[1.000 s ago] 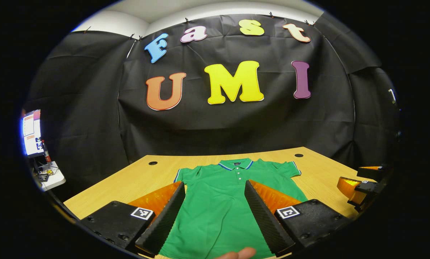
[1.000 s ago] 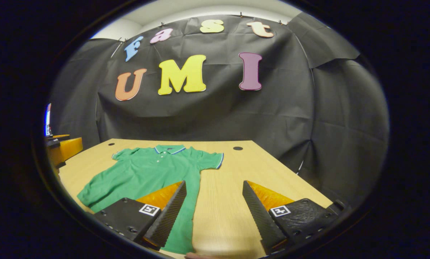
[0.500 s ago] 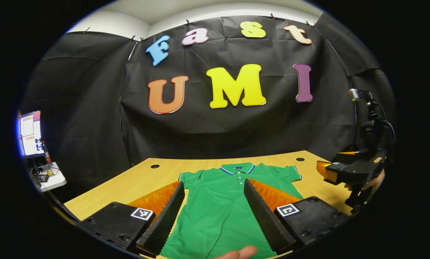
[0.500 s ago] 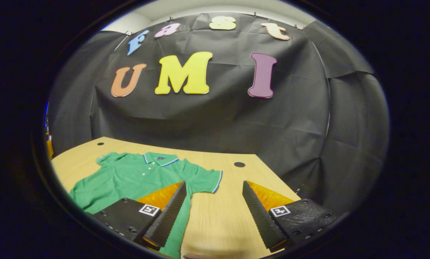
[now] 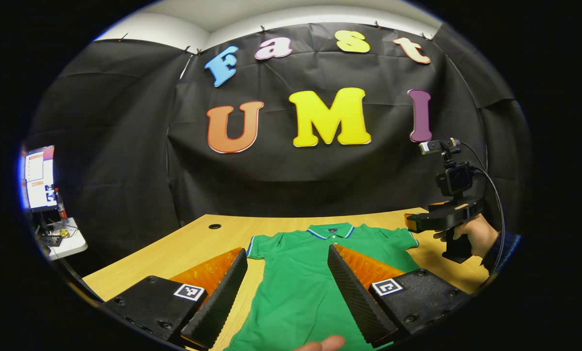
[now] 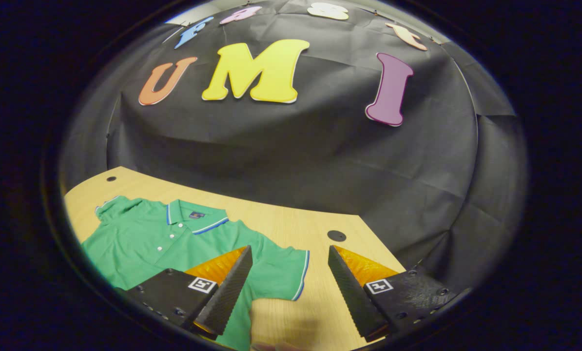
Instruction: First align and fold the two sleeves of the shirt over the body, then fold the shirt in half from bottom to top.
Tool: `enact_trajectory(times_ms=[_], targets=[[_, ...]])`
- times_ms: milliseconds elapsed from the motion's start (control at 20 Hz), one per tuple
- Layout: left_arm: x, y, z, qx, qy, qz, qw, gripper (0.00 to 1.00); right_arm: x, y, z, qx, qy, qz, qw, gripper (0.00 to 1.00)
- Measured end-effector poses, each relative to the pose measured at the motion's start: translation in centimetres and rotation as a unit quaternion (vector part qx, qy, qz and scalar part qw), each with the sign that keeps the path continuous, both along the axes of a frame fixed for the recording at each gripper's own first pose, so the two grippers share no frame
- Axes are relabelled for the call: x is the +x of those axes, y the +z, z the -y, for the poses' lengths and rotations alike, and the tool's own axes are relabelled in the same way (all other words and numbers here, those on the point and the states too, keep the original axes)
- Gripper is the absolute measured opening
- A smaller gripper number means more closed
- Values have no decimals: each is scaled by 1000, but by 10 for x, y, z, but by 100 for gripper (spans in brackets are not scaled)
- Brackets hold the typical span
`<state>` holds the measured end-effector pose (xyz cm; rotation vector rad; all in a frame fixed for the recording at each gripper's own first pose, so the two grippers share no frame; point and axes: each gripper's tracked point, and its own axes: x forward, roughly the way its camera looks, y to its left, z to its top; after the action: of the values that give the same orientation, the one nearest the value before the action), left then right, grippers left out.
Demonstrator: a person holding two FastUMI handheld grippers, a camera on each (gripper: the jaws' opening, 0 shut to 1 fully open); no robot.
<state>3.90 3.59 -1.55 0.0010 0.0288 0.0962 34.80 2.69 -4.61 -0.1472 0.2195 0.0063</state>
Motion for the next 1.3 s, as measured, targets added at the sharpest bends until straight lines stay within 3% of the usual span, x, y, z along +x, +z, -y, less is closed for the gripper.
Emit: enact_trajectory(times_ms=[200,550,750,800,850,900,1050,1150,1300], targets=[[9,-8,-25,-6,27,-12,1000,100,44,-27,8,-8,-5,-36,999,95],[20,-21,-27,-12,22,-29,999,100,75,-95,32,-8,-24,-115,993,95],[25,-34,-31,-14,32,-51,998,100,76,-102,36,75,-33,-146,986,92],[25,-35,-28,-16,30,-53,998,100,80,-107,32,88,-22,-154,984,88],[24,-33,-26,-16,28,-53,998,100,83,-108,29,98,-13,-157,983,70],[24,-33,-25,-14,27,-51,998,100,81,-104,30,98,-17,-157,983,64],[20,-24,-25,-6,25,-39,999,100,81,-104,26,72,-7,-155,985,10],[20,-21,-31,0,32,-34,999,100,76,-98,27,27,-10,-146,989,2],[19,-25,-45,5,46,-43,998,100,70,-69,11,21,-7,-122,992,0]])
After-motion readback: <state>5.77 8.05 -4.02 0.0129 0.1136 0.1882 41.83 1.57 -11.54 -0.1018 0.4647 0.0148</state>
